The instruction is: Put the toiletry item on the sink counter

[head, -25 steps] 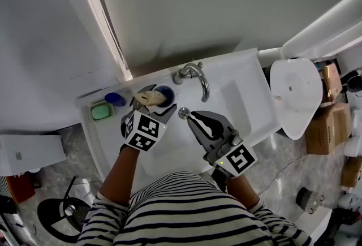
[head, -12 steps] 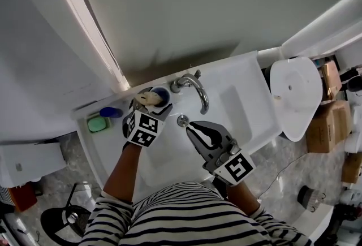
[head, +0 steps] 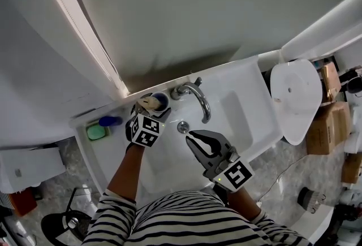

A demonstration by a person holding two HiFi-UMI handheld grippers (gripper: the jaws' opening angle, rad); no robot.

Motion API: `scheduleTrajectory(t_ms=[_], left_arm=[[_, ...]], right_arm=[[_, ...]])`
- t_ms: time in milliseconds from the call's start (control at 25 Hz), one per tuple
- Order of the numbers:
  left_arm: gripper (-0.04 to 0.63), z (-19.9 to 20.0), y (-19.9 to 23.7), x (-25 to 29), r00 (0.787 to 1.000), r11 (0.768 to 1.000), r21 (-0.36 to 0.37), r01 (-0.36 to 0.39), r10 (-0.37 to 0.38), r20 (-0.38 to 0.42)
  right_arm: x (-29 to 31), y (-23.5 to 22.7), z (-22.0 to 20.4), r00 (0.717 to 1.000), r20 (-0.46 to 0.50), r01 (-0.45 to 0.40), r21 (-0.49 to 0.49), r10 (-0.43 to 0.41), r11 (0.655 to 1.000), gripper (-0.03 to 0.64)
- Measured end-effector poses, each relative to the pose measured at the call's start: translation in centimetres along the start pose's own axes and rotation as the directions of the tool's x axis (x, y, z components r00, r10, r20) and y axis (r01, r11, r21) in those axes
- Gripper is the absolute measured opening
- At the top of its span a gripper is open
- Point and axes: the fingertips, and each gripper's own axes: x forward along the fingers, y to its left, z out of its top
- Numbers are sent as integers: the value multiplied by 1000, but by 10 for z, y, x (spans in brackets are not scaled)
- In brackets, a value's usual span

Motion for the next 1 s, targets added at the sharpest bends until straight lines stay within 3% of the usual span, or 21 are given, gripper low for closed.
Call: scheduleTrajectory(t_ms=[520, 1000], left_arm=[[360, -23, 4, 19, 999, 1000, -1, -8, 8, -35], [363, -23, 5, 19, 1000, 1000, -6, -16, 16, 4]], right_arm=[[-3, 0, -5, 1000, -20, 8, 2, -8, 1000, 9], [-8, 4, -4, 1000, -22, 10, -3, -10, 1000, 9]])
